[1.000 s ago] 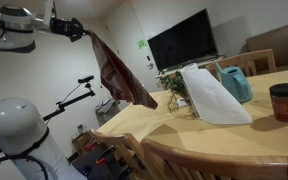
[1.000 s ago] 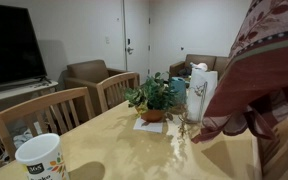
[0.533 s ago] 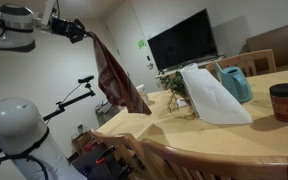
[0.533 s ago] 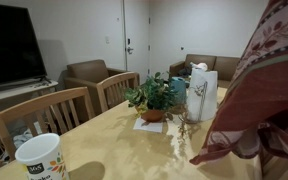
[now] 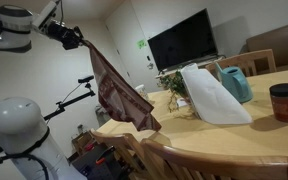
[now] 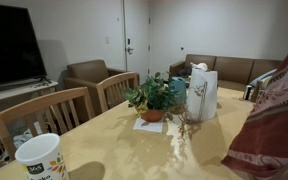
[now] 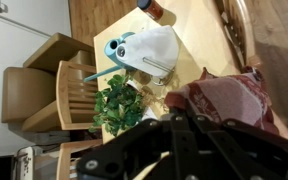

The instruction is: Pick up the cloth and put it back down neatly

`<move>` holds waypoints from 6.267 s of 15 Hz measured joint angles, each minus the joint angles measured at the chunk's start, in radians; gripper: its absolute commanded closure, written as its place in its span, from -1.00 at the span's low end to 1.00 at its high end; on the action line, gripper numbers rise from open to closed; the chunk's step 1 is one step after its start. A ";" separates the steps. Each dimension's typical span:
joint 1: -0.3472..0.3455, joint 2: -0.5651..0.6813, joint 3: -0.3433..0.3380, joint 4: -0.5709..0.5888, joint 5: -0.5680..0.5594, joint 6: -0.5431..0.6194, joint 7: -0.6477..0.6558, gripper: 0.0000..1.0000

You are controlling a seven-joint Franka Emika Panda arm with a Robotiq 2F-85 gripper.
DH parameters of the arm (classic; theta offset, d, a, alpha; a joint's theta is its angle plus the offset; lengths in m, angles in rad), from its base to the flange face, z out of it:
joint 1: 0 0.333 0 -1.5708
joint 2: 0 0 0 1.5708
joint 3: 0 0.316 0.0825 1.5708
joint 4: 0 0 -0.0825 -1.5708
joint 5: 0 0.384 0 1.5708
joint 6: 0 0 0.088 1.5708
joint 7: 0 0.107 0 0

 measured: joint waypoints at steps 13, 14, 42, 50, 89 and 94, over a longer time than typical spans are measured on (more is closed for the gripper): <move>0.024 0.070 -0.118 0.019 0.067 -0.041 -0.129 0.99; 0.024 0.092 -0.138 0.013 0.073 -0.014 -0.133 0.95; -0.054 0.518 -0.170 0.062 0.234 0.604 -0.229 0.99; -0.077 0.615 -0.163 0.134 0.285 0.661 -0.271 0.95; -0.185 1.012 -0.100 0.360 0.327 0.588 -0.644 0.99; -0.200 1.099 -0.101 0.455 0.259 0.588 -0.645 0.99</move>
